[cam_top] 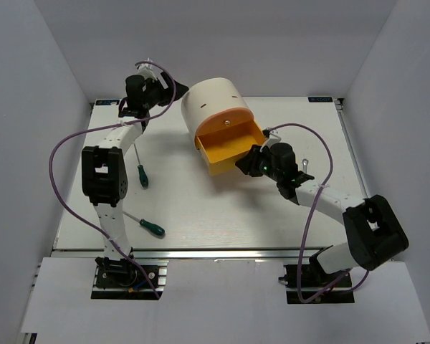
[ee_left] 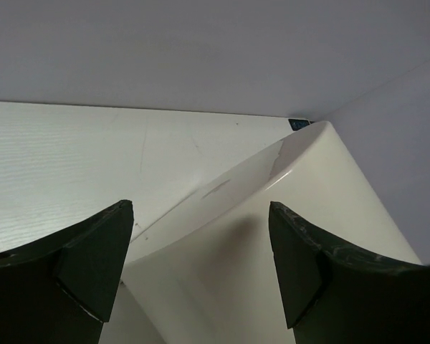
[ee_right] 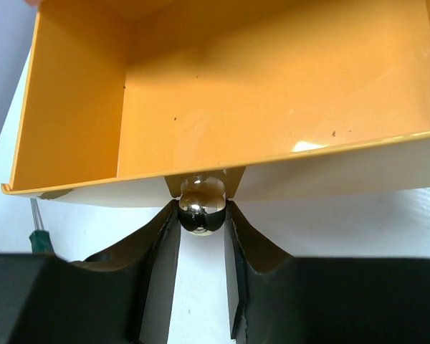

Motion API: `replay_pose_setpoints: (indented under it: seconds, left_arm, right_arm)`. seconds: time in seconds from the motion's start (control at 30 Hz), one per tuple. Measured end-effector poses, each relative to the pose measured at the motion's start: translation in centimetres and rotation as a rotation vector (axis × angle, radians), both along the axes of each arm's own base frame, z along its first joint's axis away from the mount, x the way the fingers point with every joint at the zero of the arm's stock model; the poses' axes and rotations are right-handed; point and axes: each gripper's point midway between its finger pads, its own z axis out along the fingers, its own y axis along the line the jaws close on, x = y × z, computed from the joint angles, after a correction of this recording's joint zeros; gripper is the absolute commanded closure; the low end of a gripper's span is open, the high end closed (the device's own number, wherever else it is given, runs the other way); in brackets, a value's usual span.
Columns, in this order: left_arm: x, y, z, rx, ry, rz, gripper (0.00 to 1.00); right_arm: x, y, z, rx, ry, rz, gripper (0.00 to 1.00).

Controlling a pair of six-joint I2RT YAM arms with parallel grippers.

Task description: Sort the tools into containers

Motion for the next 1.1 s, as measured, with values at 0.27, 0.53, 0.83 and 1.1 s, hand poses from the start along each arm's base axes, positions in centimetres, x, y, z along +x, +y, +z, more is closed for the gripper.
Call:
replay_pose_setpoints:
  seconds: [0.27, 0.53, 0.83, 1.1]
  left_arm:
    - [-2.7, 3.9, 1.3, 0.09, 0.075, 0.173, 0.34]
    - [-12.0, 9.4, 4.6, 0.21, 0.1, 0.383, 0.87]
    - [-18.4, 12.7, -9.3, 0.46, 0.544, 0.433, 0.32]
    - [-22.7, 14.5, -19.0, 0.682, 0.862, 0.394, 0.29]
  right_arm:
    - [-0.8, -0.2, 0.0, -0.001, -0.004, 0.02, 0.46]
    - [-2.0, 0.1, 0.2, -0.029, -0.03, 0.106, 0.33]
    - [-6.8, -0.5, 0.6, -0.086, -0.092, 0.307, 0.34]
    - [-9.9, -1.4, 1.4, -0.103, -0.169, 0.423, 0.34]
